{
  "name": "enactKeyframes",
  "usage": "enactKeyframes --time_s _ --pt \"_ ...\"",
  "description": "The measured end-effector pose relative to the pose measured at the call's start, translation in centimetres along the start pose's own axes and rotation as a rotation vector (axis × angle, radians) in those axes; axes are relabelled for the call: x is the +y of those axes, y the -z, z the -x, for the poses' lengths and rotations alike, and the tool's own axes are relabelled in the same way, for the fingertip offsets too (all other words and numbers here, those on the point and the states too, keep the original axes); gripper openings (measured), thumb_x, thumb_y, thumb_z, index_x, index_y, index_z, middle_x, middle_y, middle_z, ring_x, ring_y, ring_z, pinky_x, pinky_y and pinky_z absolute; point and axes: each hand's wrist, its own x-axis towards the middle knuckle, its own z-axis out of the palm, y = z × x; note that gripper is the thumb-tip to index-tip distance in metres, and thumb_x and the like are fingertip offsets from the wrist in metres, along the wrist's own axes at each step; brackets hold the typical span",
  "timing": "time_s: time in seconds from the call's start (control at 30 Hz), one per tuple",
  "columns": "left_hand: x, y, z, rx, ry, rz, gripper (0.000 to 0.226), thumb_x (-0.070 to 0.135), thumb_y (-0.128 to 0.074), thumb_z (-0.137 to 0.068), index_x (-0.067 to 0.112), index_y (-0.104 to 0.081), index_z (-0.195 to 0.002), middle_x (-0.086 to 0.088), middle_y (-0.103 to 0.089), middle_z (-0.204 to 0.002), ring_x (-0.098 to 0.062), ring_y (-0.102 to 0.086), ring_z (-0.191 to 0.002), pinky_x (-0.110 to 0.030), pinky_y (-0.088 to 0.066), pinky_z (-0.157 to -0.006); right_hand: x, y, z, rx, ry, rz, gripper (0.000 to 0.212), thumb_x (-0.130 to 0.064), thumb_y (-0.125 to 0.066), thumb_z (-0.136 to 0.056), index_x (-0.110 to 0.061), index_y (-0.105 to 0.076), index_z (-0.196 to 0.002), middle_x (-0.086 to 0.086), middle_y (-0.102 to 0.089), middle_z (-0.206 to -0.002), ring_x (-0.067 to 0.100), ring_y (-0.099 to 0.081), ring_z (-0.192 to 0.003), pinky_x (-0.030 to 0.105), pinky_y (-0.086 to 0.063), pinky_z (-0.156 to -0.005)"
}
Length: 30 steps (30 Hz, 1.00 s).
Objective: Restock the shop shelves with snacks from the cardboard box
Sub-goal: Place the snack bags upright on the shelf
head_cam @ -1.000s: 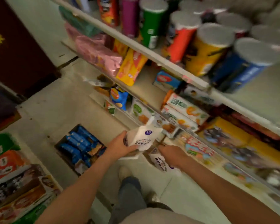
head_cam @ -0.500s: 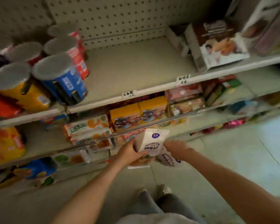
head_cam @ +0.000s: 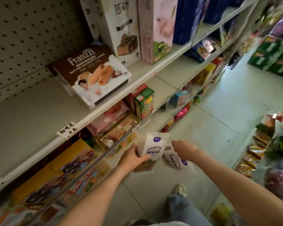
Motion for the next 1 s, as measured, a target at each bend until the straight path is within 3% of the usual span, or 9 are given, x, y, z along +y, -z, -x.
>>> enactKeyframes --time_s 0.1,0.27,0.37,0.6,0.77,0.87,1.0 --pt "3.6 -2.2 -3.6 0.006 0.011 0.009 0.052 0.046 -0.075 -0.073 0.027 -0.049 -0.114 0.014 -0.056 -0.101 -0.009 -0.056 -0.091 -0.023 -0.042 -0.069 5.2 2.2 -1.9 0.002 -0.001 0.013 0.028 0.0 -0.04 -0.091 -0.007 -0.046 -0.118 0.011 -0.059 -0.112 0.028 -0.06 -0.098 0.029 -0.04 -0.066" --pt "6.9 -5.0 -9.3 0.059 0.111 0.12 0.05 0.048 -0.078 -0.067 0.025 -0.052 -0.103 0.01 -0.065 -0.101 -0.011 -0.062 -0.089 -0.037 -0.053 -0.082 11.6 6.2 -6.7 0.007 0.048 0.033 0.031 0.0 -0.042 -0.09 -0.007 -0.047 -0.121 0.009 -0.059 -0.119 0.027 -0.06 -0.105 0.03 -0.046 -0.074" --pt "7.5 -5.4 -12.1 0.099 0.162 0.215 0.061 0.056 -0.079 -0.056 0.03 -0.051 -0.103 0.01 -0.068 -0.103 -0.011 -0.065 -0.093 -0.041 -0.054 -0.084 12.9 8.4 -9.6 0.034 0.099 0.05 0.035 -0.002 -0.044 -0.092 -0.008 -0.045 -0.127 0.008 -0.06 -0.119 0.026 -0.06 -0.106 0.03 -0.048 -0.076" --pt "9.3 -5.7 -17.8 0.072 0.171 0.193 0.068 0.045 -0.083 -0.061 0.03 -0.049 -0.118 0.009 -0.064 -0.113 -0.012 -0.062 -0.101 -0.039 -0.052 -0.09 14.9 11.6 -16.7 0.041 0.155 0.025 0.03 -0.005 -0.044 -0.094 -0.004 -0.045 -0.124 0.012 -0.061 -0.111 0.023 -0.06 -0.088 0.025 -0.045 -0.068" --pt "7.9 -6.4 -21.4 0.113 0.214 0.169 0.079 0.07 -0.075 -0.045 0.034 -0.051 -0.111 0.008 -0.067 -0.105 -0.012 -0.065 -0.092 -0.042 -0.055 -0.082 16.2 13.0 -20.5 0.017 0.242 0.067 0.029 -0.007 -0.045 -0.094 -0.004 -0.044 -0.123 0.013 -0.062 -0.108 0.017 -0.052 -0.078 0.025 -0.046 -0.061" --pt "10.6 -6.4 -20.5 0.149 0.247 0.172 0.077 0.067 -0.076 -0.048 0.032 -0.05 -0.112 0.008 -0.065 -0.108 -0.012 -0.063 -0.096 -0.039 -0.053 -0.085 16.3 13.1 -21.9 0.006 0.302 0.189 0.037 -0.006 -0.046 -0.094 -0.005 -0.04 -0.13 0.011 -0.062 -0.11 0.021 -0.063 -0.086 0.028 -0.054 -0.07" --pt "12.3 -7.3 -20.6 0.205 0.306 0.123 0.075 0.051 -0.08 -0.064 0.025 -0.047 -0.127 0.012 -0.06 -0.112 -0.012 -0.059 -0.1 -0.031 -0.05 -0.083 17.5 13.6 -23.8 0.052 0.435 0.422 0.052 -0.006 -0.051 -0.092 -0.008 -0.028 -0.139 0.011 -0.062 -0.114 0.026 -0.065 -0.096 0.031 -0.053 -0.073"
